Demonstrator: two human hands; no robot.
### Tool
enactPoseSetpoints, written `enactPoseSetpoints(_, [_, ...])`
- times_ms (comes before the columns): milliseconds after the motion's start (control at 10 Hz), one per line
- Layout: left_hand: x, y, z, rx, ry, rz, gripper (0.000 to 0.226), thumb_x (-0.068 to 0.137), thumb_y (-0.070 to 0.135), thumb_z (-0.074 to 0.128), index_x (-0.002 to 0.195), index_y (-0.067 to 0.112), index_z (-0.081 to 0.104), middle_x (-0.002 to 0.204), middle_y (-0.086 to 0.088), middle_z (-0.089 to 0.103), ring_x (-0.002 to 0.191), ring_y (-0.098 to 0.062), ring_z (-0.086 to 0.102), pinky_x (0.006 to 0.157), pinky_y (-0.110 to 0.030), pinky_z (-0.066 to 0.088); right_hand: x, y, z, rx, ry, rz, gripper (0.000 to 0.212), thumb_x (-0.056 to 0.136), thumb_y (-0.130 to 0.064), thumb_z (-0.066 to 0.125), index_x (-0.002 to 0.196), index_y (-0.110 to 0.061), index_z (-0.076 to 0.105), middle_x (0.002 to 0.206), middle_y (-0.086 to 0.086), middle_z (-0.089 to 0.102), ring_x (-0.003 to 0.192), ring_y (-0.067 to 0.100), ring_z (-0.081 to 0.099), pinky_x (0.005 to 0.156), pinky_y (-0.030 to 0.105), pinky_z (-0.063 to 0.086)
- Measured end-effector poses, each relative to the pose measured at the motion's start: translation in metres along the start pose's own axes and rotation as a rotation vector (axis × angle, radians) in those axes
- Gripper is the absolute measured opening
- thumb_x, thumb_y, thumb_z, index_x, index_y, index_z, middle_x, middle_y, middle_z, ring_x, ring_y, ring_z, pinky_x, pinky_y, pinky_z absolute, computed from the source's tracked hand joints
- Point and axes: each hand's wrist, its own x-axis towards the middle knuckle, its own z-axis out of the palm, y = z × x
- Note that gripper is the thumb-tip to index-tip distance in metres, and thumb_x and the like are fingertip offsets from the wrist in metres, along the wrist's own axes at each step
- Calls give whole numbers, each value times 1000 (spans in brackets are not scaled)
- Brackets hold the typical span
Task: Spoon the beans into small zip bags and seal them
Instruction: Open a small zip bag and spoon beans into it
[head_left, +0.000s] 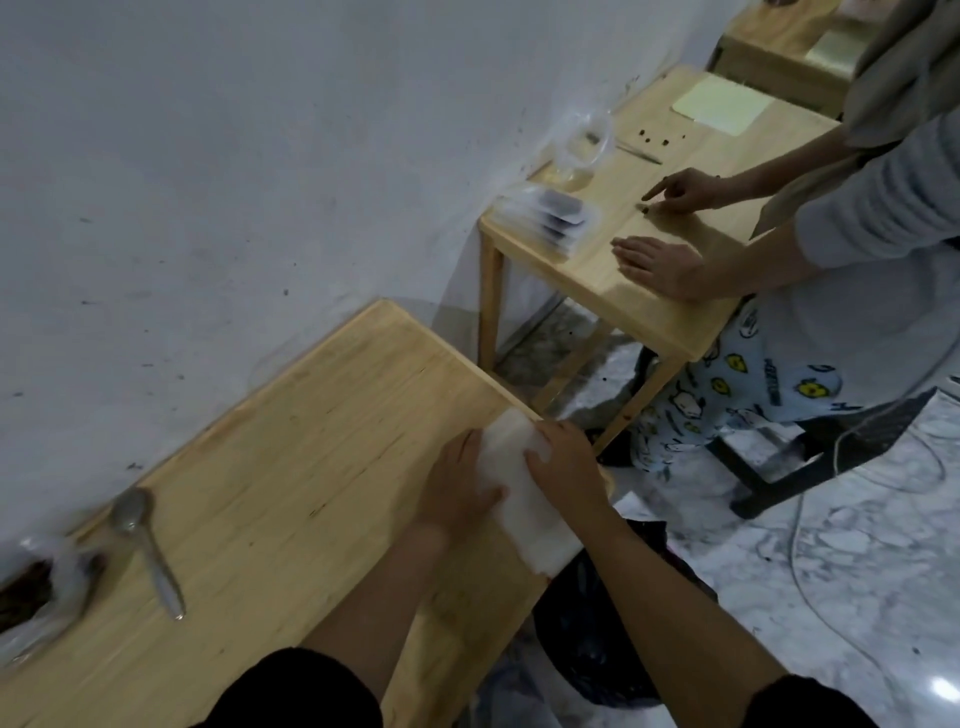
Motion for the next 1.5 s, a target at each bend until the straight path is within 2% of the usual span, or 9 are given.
enactPoseSetpoints(100, [-1, 2, 2, -26, 39, 0, 105, 67, 72, 34, 148, 7, 16, 154, -12, 19, 141, -25, 22, 113, -33, 19, -2, -4, -1, 46, 38, -20, 26, 88, -13, 56, 112, -4, 58, 108, 13, 57, 103, 26, 51, 85, 30, 40])
enactPoseSetpoints(200, [-11, 15, -4, -23, 77, -45, 82, 85, 38, 63, 147, 8, 20, 154, -11, 20, 142, -26, 22, 114, -35, 21, -4, -9, -5, 138, 86, -18, 9, 86, -11, 61, 86, -4, 54, 83, 8, 54, 78, 22, 50, 64, 22, 36])
enactPoseSetpoints(500, [-9, 23, -34, -120, 120, 49, 61, 93, 26, 55, 144, 8, 26, 146, -9, 36, 134, -23, 34, 106, -27, 28, -3, -39, -40, 238, 5, -159, 11, 89, 2, 48, 79, -1, 52, 66, 6, 46, 61, 16, 41, 57, 28, 30])
enactPoseSetpoints(700, [-40, 13, -99, -453, 199, 104, 8, 91, 9, 56, 95, 14, 61, 69, 12, 62, 65, -6, 58, 55, -13, 38, 3, -92, -53, 179, -19, -252, 8, 88, -9, 58, 91, -3, 63, 75, -1, 55, 70, 11, 50, 64, 16, 39])
enactPoseSetpoints(900, [-92, -17, -149, -674, 279, 74, 13, 90, -1, 56, 92, 10, 63, 90, -22, 70, 79, -25, 67, 74, -33, 51, -6, -158, -26, 187, 161, -431, 16, 78, -1, 67, 94, 0, 66, 89, 12, 65, 82, 22, 60, 78, 21, 47])
enactPoseSetpoints(1000, [-114, -33, -166, -753, 423, 52, 15, 90, 5, 58, 89, 19, 63, 91, -18, 69, 77, -21, 68, 72, -32, 53, -16, -202, -9, 334, 27, -442, 12, 81, -2, 66, 93, -1, 65, 89, 9, 64, 81, 16, 58, 72, 10, 46])
enactPoseSetpoints(1100, [-135, -49, -181, -766, 544, 56, 19, 90, 3, 58, 88, 21, 63, 85, -3, 67, 75, -15, 66, 64, -21, 52, -27, -241, 12, 562, -231, -371, 12, 83, -2, 65, 90, -12, 62, 86, 3, 61, 88, 18, 59, 78, 35, 58])
enactPoseSetpoints(1200, [-154, -63, -193, -762, 616, 84, 18, 87, 2, 63, 100, 14, 64, 96, -6, 67, 84, -13, 65, 74, -22, 52, -38, -273, 28, 740, -385, -312, 11, 84, -4, 66, 87, -14, 63, 90, 8, 61, 91, 20, 61, 76, 35, 59])
enactPoseSetpoints(1500, [-207, -101, -221, -817, 779, 73, 32, 79, 16, 75, 108, 7, 66, 108, -11, 69, 103, -23, 65, 92, -34, 52, -67, -338, 50, 745, -559, -333, 11, 79, -12, 73, 88, -12, 66, 85, 5, 65, 75, 13, 65, 68, 26, 57])
